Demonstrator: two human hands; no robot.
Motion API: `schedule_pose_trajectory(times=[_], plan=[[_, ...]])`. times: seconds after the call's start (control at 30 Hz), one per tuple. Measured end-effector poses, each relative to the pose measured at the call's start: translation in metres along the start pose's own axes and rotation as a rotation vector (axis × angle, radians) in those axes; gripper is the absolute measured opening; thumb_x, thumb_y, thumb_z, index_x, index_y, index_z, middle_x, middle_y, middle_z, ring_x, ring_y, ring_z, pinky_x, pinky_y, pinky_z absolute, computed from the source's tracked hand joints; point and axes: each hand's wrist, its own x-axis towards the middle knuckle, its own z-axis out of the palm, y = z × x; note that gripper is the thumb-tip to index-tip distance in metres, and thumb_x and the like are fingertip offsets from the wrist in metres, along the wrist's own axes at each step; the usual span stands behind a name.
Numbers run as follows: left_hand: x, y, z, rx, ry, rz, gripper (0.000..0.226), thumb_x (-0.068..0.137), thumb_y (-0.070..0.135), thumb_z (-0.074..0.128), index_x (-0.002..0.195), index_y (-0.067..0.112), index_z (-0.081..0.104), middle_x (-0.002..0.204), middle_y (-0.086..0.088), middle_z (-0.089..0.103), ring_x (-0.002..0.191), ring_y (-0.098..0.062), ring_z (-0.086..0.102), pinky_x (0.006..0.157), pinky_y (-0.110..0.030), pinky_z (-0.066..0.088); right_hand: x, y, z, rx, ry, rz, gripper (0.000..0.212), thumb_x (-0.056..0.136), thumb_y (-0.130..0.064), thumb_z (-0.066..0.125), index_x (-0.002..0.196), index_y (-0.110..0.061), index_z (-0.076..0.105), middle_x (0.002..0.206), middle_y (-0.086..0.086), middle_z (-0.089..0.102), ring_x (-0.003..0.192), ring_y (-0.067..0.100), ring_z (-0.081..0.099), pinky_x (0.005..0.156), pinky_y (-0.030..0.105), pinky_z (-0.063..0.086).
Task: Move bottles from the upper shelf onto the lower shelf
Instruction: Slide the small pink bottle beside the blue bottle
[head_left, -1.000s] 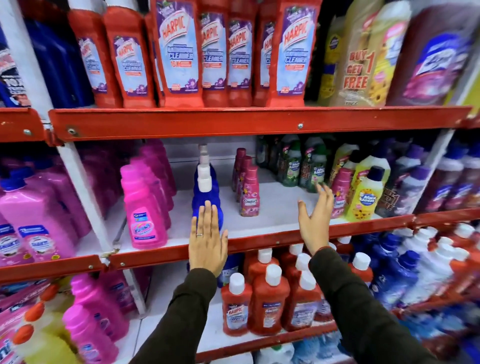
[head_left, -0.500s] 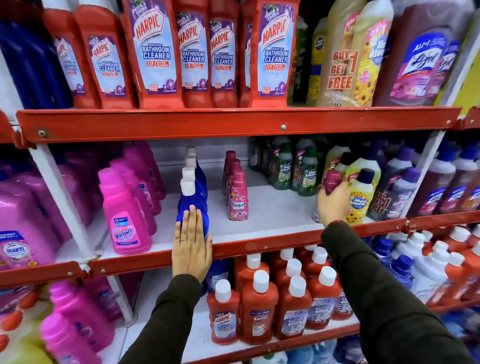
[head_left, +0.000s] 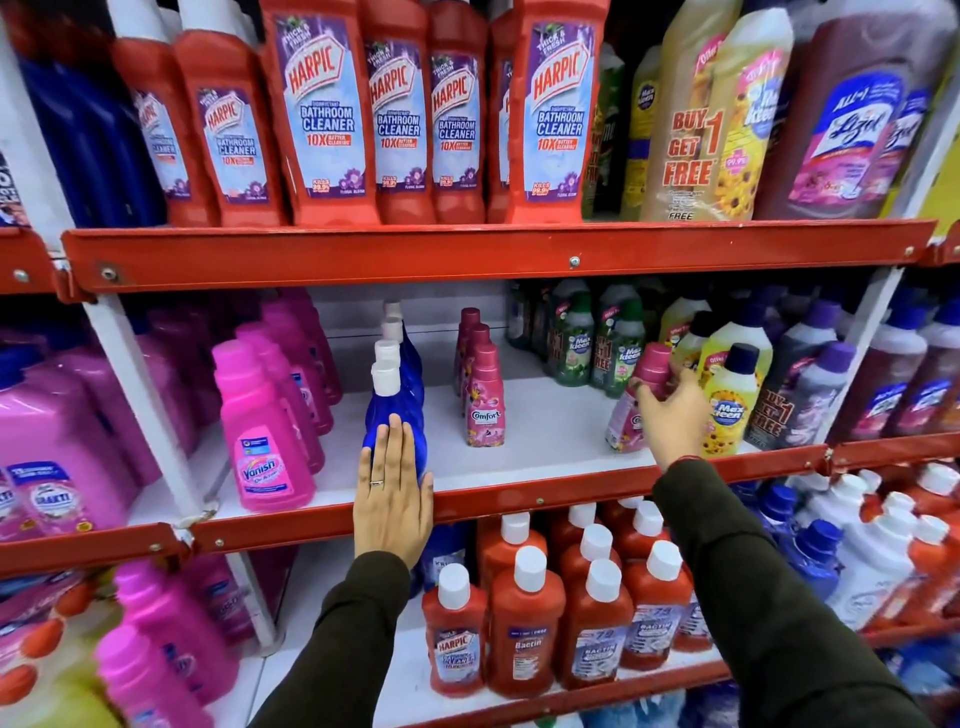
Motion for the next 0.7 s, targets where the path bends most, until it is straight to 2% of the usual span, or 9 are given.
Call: schedule_pose_trajectory(times=[0.07,0.17,0.27,0.3,0.33,0.4,0.47,0.53,0.7], plan=[[0.000,0.000,-0.001,0.006,-0.002,0.004,0.069,0.098,0.031,0.031,0.156,0.000,0.010,0.166,-0.014,0.009,0.157,-0.022,-0.013,0.129,-0.037,-0.006,-0.010,-0.011,0.004,0.040,-0.020,-0.028,0.048,0.086,-0.017,0.076,0.130,-0.008,0.059,0.118,0.012,0.070,0.103,0.020,0.065,0.097,0.032,0.049],[0.000,0.000,-0.001,0.011,-0.004,0.002,0.069,0.098,0.031,0.032,0.156,-0.002,0.013,0.166,-0.013,0.006,0.157,-0.022,-0.014,0.129,-0.037,-0.007,-0.025,-0.027,0.016,0.082,-0.046,-0.082,0.050,0.080,-0.024,0.082,0.125,-0.008,0.063,0.105,0.003,0.069,0.092,0.015,0.065,0.091,0.027,0.052],[0.001,0.000,-0.002,0.024,-0.001,0.000,0.068,0.098,0.030,0.033,0.155,-0.002,0.015,0.166,-0.013,0.007,0.157,-0.022,-0.014,0.129,-0.037,-0.008,-0.042,-0.039,0.031,0.087,-0.093,-0.122,0.050,0.076,-0.029,0.085,0.118,-0.011,0.064,0.097,-0.004,0.065,0.080,0.002,0.062,0.076,0.002,0.044],[0.001,0.000,-0.002,0.026,0.002,0.001,0.068,0.098,0.030,0.033,0.155,-0.002,0.015,0.165,-0.013,0.008,0.157,-0.022,-0.014,0.129,-0.037,-0.008,-0.048,-0.042,0.036,0.093,-0.122,-0.129,0.050,0.075,-0.030,0.086,0.117,-0.011,0.064,0.096,-0.005,0.065,0.080,0.001,0.062,0.075,0.002,0.044],[0.001,0.000,-0.003,0.028,0.004,0.001,0.068,0.097,0.030,0.033,0.155,-0.001,0.015,0.165,-0.013,0.009,0.157,-0.022,-0.014,0.129,-0.037,-0.008,-0.053,-0.045,0.043,0.100,-0.155,-0.130,0.051,0.075,-0.031,0.086,0.116,-0.012,0.063,0.097,-0.005,0.065,0.083,0.006,0.063,0.079,0.007,0.046],[0.001,0.000,-0.002,0.029,0.002,0.003,0.069,0.097,0.031,0.033,0.155,-0.001,0.013,0.165,-0.013,0.010,0.157,-0.022,-0.015,0.129,-0.037,-0.008,-0.064,-0.049,0.054,0.103,-0.213,-0.119,0.052,0.074,-0.032,0.086,0.115,-0.013,0.062,0.100,-0.004,0.066,0.093,0.014,0.065,0.088,0.025,0.052],[0.001,-0.001,-0.002,0.028,-0.004,0.004,0.070,0.097,0.031,0.034,0.155,0.000,0.012,0.165,-0.013,0.011,0.156,-0.021,-0.016,0.128,-0.037,-0.007,-0.074,-0.052,0.066,0.107,-0.253,-0.112,0.052,0.074,-0.035,0.087,0.114,-0.014,0.061,0.105,0.001,0.070,0.097,0.017,0.066,0.090,0.032,0.054],[0.001,-0.001,-0.002,0.030,-0.012,0.004,0.070,0.097,0.031,0.034,0.156,0.000,0.012,0.164,-0.012,0.011,0.156,-0.021,-0.016,0.128,-0.037,-0.008,-0.082,-0.054,0.076,0.111,-0.277,-0.119,0.051,0.072,-0.037,0.088,0.111,-0.018,0.059,0.107,0.003,0.071,0.097,0.017,0.066,0.088,0.030,0.054],[0.000,-0.002,-0.003,0.018,-0.030,0.007,0.071,0.097,0.032,0.033,0.156,0.002,0.008,0.165,-0.011,0.009,0.157,-0.023,-0.014,0.128,-0.037,-0.008,-0.095,-0.059,0.090,0.089,-0.306,-0.139,0.051,0.070,-0.042,0.088,0.105,-0.023,0.056,0.100,-0.005,0.065,0.090,0.012,0.063,0.078,0.016,0.048]])
